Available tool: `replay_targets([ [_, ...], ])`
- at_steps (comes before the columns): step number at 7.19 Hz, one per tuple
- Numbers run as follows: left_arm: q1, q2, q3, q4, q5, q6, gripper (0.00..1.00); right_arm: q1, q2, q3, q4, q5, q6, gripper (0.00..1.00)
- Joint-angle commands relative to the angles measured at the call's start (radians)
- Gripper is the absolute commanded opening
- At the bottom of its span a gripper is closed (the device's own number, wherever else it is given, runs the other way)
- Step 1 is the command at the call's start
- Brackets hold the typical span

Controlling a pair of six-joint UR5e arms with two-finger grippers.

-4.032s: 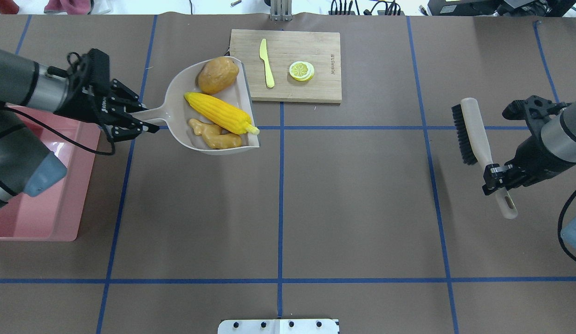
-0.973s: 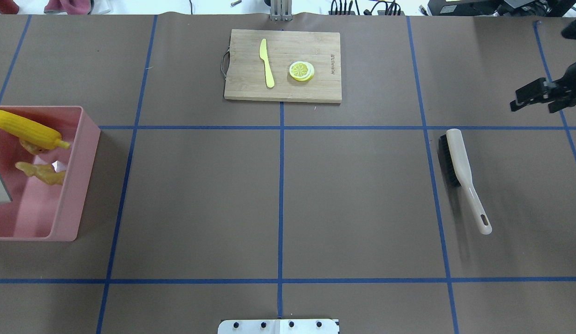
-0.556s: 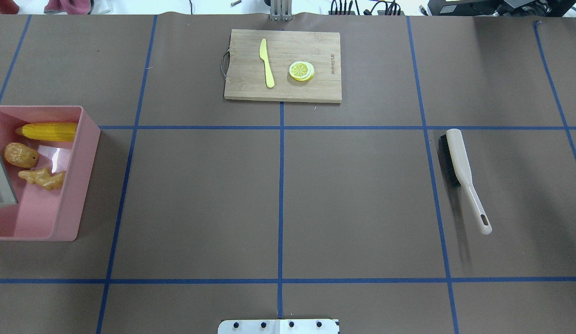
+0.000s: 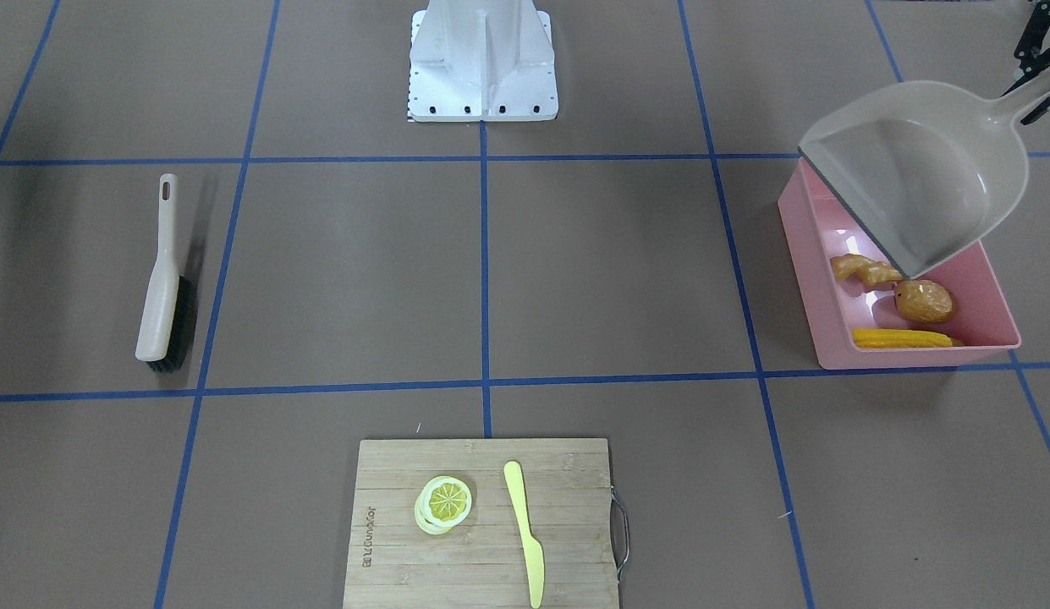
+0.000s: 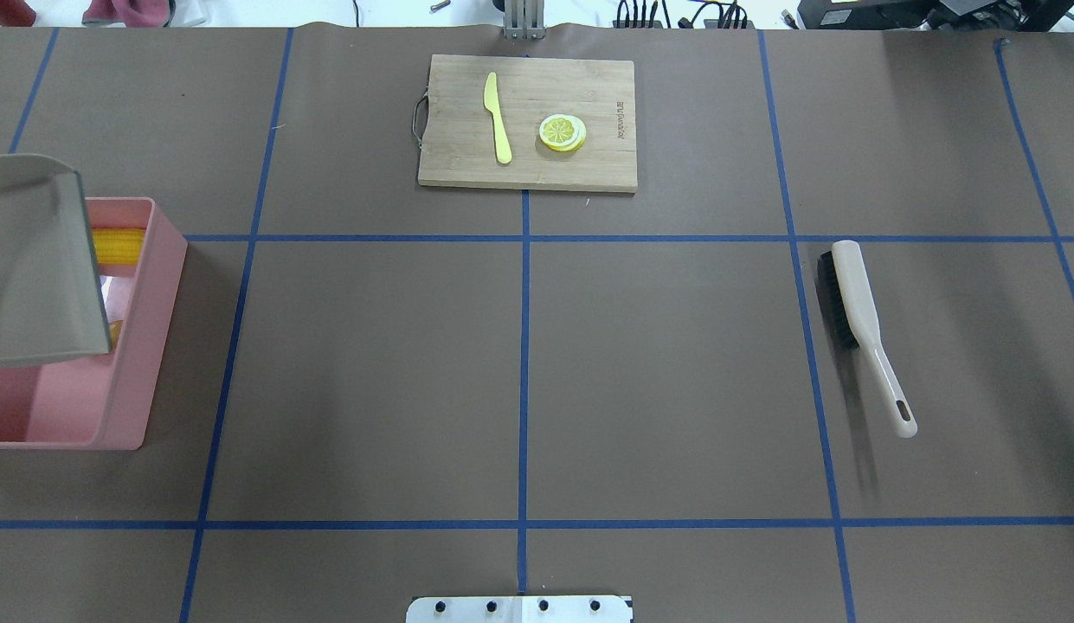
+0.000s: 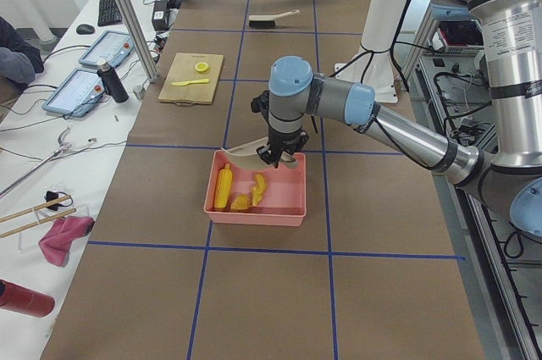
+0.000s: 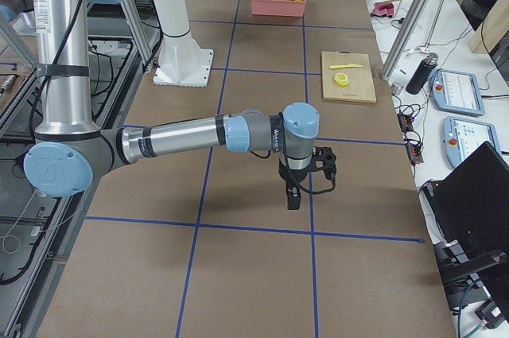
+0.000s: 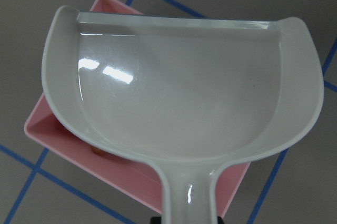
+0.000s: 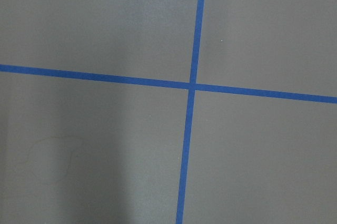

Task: Sweep and dump trash into bin
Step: 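Tip the dustpan into the pink bin with the left gripper while the right arm retracts, then bring the empty dustpan back and lower it onto the table with the left gripper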

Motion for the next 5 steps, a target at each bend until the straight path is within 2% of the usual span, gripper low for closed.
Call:
replay_targets([
  [1, 0.162, -0.073, 0.081, -0.318, 0.033, -0.226, 0.0, -0.001, 0.009, -0.05, 0.073, 0.001, 0.004, 1.0],
  [3, 0.424, -0.133, 0.139, -0.594, 0.205, -0.471, 0.0, 0.001, 0.015, -0.049, 0.073, 0.014, 0.007, 1.0],
  [4, 0.541, -0.2, 0.17, -0.649, 0.321, -0.493, 0.0, 0.001, 0.015, -0.049, 0.073, 0.017, 0.007, 1.0],
  [5, 0.612, -0.313, 0.252, -0.643, 0.34, -0.491, 0.0, 0.001, 0.018, -0.049, 0.075, 0.015, 0.006, 1.0],
])
